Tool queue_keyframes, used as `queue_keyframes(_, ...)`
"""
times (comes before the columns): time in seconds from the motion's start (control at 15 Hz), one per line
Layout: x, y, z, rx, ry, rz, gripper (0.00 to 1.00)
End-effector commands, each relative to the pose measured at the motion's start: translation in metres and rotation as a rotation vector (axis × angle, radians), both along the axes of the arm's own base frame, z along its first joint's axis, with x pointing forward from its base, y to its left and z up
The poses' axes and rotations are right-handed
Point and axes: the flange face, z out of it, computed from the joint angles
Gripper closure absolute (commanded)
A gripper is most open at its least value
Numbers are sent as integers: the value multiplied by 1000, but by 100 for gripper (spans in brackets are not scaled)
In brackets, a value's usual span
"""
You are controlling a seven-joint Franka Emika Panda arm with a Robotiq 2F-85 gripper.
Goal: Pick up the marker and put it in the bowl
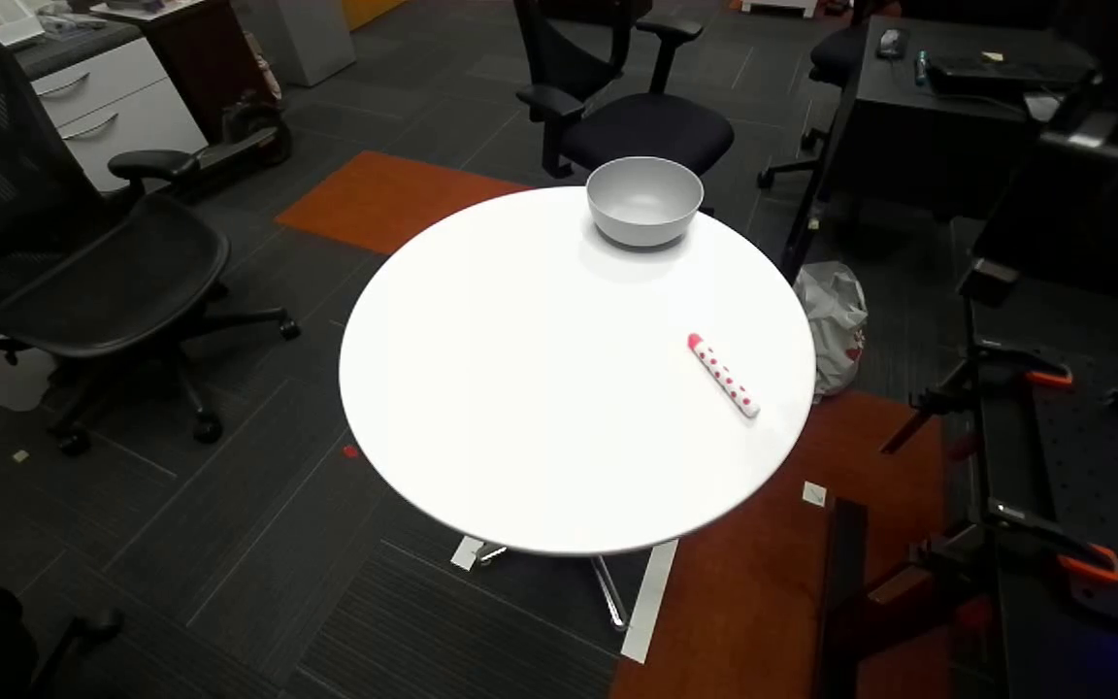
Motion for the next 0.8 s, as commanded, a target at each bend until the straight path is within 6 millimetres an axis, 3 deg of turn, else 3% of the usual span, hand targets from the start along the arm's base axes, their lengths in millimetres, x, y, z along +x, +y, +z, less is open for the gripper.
queue_keyframes(0.0, 18, -14, -41, 28, -41, -125, 0)
queue_keyframes(0.33, 40, -32, -103, 55, -102, -261, 0)
queue_keyframes(0.73, 69, -61, -156, 45, -155, -379, 0)
